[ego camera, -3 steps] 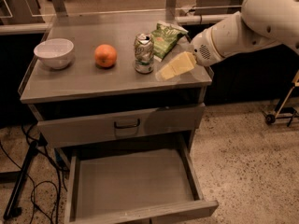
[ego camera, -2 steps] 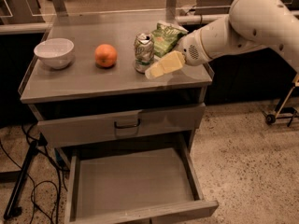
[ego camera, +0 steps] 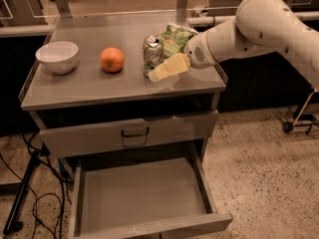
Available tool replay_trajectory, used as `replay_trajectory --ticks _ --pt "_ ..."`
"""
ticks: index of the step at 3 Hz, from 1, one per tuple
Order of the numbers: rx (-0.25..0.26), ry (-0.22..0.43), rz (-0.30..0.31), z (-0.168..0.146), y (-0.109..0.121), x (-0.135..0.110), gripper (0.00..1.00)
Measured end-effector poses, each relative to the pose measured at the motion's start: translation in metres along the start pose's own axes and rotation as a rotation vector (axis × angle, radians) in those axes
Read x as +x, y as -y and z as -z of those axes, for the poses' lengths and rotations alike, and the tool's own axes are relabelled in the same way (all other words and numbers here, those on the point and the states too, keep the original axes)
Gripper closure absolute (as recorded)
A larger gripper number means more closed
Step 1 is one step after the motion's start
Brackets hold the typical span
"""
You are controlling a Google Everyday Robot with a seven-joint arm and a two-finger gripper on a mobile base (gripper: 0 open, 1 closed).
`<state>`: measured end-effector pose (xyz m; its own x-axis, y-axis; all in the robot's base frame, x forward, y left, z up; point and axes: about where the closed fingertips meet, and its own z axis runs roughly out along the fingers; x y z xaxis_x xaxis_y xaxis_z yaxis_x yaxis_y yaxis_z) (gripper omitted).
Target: Place 7up can into middle drawer
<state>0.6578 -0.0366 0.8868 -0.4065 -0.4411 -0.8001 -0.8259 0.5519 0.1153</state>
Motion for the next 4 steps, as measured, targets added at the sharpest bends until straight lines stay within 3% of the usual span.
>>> replay_trajectory --ticks 1,3,4 --pt "0.007 0.022 -0.013 -0.009 0.000 0.000 0.00" --pt "-0.001 0.141 -0.023 -0.052 0.002 -0.042 0.00" --pt "-0.008 0.161 -0.016 -0.061 0.002 -0.051 0.00"
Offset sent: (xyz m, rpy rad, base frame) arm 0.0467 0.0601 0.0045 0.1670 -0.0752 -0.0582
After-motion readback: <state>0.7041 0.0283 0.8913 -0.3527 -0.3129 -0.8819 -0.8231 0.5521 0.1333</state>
